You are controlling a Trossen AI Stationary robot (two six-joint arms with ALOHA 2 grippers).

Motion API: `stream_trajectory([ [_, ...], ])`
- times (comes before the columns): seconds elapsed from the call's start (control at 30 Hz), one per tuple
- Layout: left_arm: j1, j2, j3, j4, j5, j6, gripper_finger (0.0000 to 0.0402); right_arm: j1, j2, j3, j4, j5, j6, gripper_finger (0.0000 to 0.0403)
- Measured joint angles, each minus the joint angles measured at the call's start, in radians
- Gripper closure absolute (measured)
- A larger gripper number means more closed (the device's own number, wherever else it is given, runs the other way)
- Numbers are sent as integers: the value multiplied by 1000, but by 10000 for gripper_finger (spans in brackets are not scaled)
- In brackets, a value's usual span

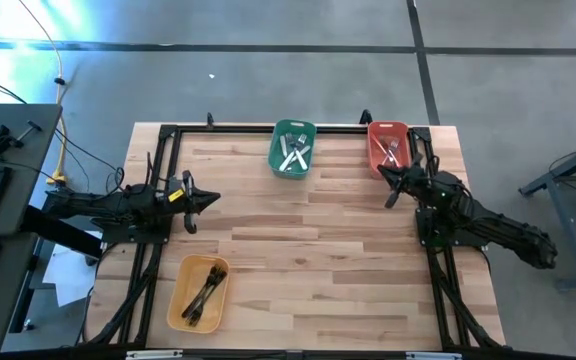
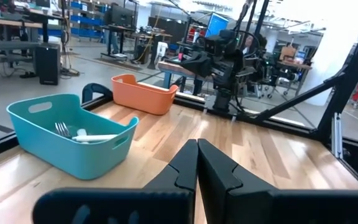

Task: Sort silverware by color (type)
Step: Return to Home Position

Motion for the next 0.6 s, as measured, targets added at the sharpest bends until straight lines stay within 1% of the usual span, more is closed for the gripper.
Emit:
stream_trajectory([
  [0.17, 0, 0, 0, -3, 2, -8, 401, 0, 33, 0, 14, 96, 26, 401],
  [0.3, 0, 0, 0, -15, 33, -7, 401, 0, 53, 0, 14, 100, 178, 401],
  [0.43, 0, 0, 0, -14, 34, -6, 401, 0, 53, 0, 14, 100, 276, 401],
  [0.5, 0, 0, 0, -14, 34, -6, 401, 0, 53, 0, 14, 100, 303, 401],
  [0.6, 0, 0, 0, -14, 34, -6, 401, 0, 53, 0, 14, 100, 298, 401],
])
